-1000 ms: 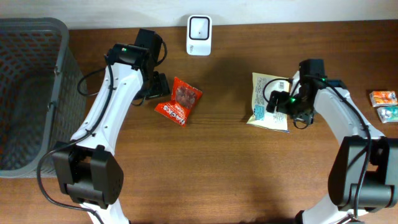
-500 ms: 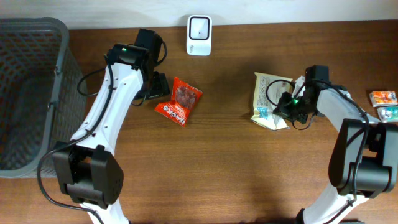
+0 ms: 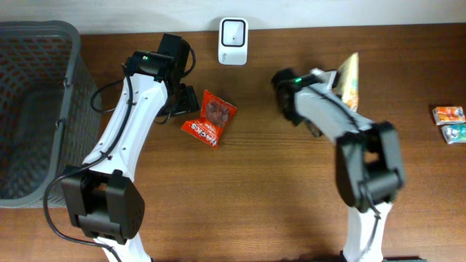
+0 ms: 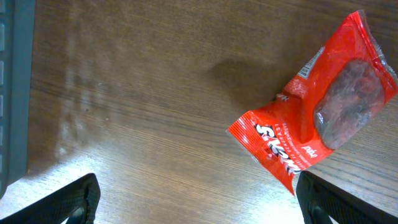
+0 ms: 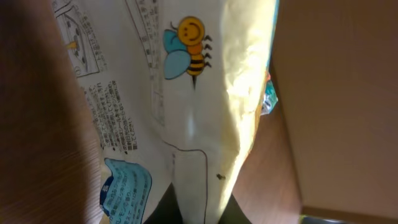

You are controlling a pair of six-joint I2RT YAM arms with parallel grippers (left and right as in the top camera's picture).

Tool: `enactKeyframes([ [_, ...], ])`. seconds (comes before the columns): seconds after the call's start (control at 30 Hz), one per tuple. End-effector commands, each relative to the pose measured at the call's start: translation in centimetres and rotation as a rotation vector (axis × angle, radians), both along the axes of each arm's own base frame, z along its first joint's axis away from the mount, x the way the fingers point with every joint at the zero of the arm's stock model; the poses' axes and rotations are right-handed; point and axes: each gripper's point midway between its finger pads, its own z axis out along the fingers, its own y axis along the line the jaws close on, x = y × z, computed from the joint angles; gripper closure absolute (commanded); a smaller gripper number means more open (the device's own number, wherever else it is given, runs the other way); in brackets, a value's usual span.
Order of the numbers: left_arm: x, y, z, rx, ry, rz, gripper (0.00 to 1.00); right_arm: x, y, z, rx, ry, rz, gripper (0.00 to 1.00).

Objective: Scan the item barcode
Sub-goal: 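Lift the yellow snack bag up to the barcode scanner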

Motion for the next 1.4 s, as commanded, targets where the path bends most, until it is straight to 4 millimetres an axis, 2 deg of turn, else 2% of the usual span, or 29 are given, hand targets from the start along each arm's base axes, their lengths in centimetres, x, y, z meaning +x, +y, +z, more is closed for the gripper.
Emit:
enactKeyframes([
  [0.0, 0.0, 0.2, -0.1, 0.0, 0.005, -0.007, 0.01, 0.2, 2.6, -0.6, -0.157, 0.013, 0.1, 0.83],
  [0.1, 0.0, 0.2, -0.1, 0.0, 0.005, -0.007, 0.01, -0.2, 7.5, -0.5, -0.102, 0.024, 0.2, 0.57],
  [0.17, 0.0, 0.2, -0.1, 0.0, 0.005, -0.007, 0.01, -0.5, 11.4, -1.2, 0.069, 0.055, 0.225, 0.55],
  [0.2, 0.0, 0.2, -0.1, 0.0, 0.005, -0.007, 0.01, -0.5, 13.1, -1.0, 0.176, 0.069, 0.219, 0.44],
  [0.27, 0.0, 0.2, -0.1, 0.0, 0.005, -0.007, 0.01, -0.1, 14.4, 0.3, 0.329, 0.088, 0.186, 0.42],
  [0.37, 0.0, 0.2, -0.1, 0.0, 0.005, -0.007, 0.01, 0.9, 15.7, 2.2, 0.626, 0.233, 0.262, 0.27],
  [0.4, 0.0, 0.2, -0.1, 0.0, 0.005, -0.007, 0.01, 1.0, 15.6, 2.4, 0.743, 0.322, 0.326, 0.19],
  [0.43, 0.0, 0.2, -0.1, 0.0, 0.005, -0.007, 0.01, 0.6, 14.0, 2.3, 0.811, 0.391, 0.331, 0.08],
  [0.47, 0.0, 0.2, -0.1, 0.0, 0.005, -0.007, 0.01, 0.0, 11.5, 2.0, 0.843, 0.438, 0.28, 0.05],
  [0.53, 0.0, 0.2, -0.1, 0.0, 0.005, -0.007, 0.01, -0.8, 8.0, 0.9, 0.908, 0.499, 0.231, 0.05],
  [0.63, 0.0, 0.2, -0.1, 0.0, 0.005, -0.007, 0.01, -1.1, 6.9, -0.9, 1.056, 0.552, 0.268, 0.05],
  [0.7, 0.0, 0.2, -0.1, 0.0, 0.005, -0.007, 0.01, -1.1, 5.9, -2.9, 1.07, 0.539, 0.24, 0.05],
  [0.8, 0.0, 0.1, -0.1, 0.0, 0.005, -0.008, 0.01, -1.4, 6.8, -5.5, 1.123, 0.533, 0.252, 0.04],
  [0.9, 0.0, 0.1, -0.1, 0.0, 0.005, -0.008, 0.01, -1.1, 7.2, -8.1, 1.128, 0.483, 0.242, 0.19],
  [0.93, 0.0, 0.1, -0.1, 0.0, 0.005, -0.008, 0.01, -1.4, 7.4, -9.1, 1.138, 0.482, 0.243, 0.38],
  [0.97, 0.0, 0.1, -0.1, 0.0, 0.005, -0.008, 0.01, -1.7, 7.6, -9.5, 1.139, 0.483, 0.227, 0.54],
  [1.0, 0.0, 0.1, -0.1, 0.0, 0.005, -0.008, 0.01, -1.7, 8.1, -9.4, 1.15, 0.46, 0.184, 0.75],
  [1.07, 0.0, 0.1, -0.1, 0.0, 0.005, -0.008, 0.01, -1.1, 9.5, -8.7, 1.207, 0.444, 0.214, 0.86],
  [1.1, 0.0, 0.1, -0.1, 0.0, 0.005, -0.009, 0.01, -0.3, 10.7, -7.8, 1.249, 0.423, 0.245, 0.96],
  [1.17, 0.0, 0.1, -0.1, 0.0, 0.005, -0.008, 0.01, 1.6, 12.5, -5.8, 1.293, 0.361, 0.283, 0.96],
  [1.23, 0.0, 0.1, -0.1, 0.0, 0.005, -0.008, 0.01, 4.9, 14.5, -2.3, 1.29, 0.253, 0.361, 0.96],
  [1.27, 0.0, 0.1, -0.1, 0.0, 0.005, -0.008, 0.01, 7.3, 16.5, 0.3, 1.277, 0.17, 0.469, 0.96],
  [1.37, 0.0, 0.1, -0.1, 0.0, 0.005, -0.008, 0.01, 11.7, 20.1, 3.8, 1.248, -0.011, 0.662, 0.96],
])
